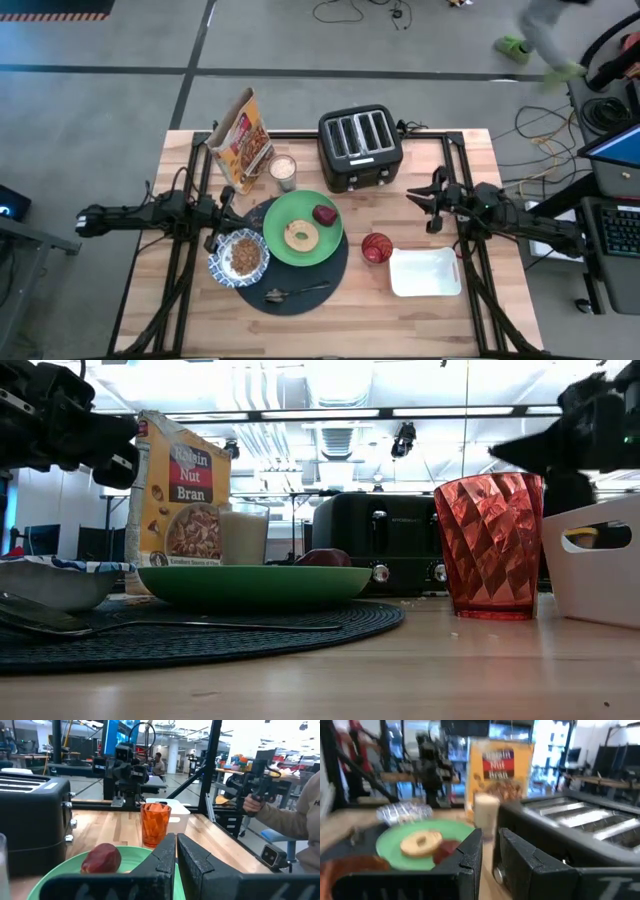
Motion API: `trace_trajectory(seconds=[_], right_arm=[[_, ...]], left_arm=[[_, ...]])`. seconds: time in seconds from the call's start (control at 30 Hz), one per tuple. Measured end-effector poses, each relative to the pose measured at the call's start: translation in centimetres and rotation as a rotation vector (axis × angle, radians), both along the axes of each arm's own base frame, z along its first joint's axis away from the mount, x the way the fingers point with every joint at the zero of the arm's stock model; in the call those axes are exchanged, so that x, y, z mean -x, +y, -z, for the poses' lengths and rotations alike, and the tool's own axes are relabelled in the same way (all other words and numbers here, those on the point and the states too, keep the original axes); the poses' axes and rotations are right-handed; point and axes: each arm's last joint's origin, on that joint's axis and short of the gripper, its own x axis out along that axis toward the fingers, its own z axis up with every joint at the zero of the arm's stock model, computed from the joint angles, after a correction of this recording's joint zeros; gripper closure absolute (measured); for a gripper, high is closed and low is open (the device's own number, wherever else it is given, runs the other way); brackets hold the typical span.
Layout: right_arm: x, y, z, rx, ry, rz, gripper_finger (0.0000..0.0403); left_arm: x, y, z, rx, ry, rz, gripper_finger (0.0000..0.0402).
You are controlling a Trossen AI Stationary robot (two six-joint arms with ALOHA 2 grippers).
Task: Arrange a breakfast setting
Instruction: Return to Home Position
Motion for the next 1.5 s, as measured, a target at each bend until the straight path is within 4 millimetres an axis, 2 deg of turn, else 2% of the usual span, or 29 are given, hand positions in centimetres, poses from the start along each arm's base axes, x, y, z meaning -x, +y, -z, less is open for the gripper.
trace_trajectory(seconds=[0.2,0.47,1.5], right_arm=[[-0.16,-0.23,0.76,-0.024,0.08,0.058,0.0344],[-0.27,-0.53,0.98,0.07,0.134,0.147,0.0344],[-0.31,-0.56,1.04,0.067,0.142,0.153,0.0344]], left_arm=[[-0.04,0.07,0.08,-0.005,0.007,-0.025,0.0401],[-0.27,0.75,0.49,0.001,0.057,-0.257,0.0401],[-0.63,0.78,0.64,-0.016,0.112,-0.267,0.0401]])
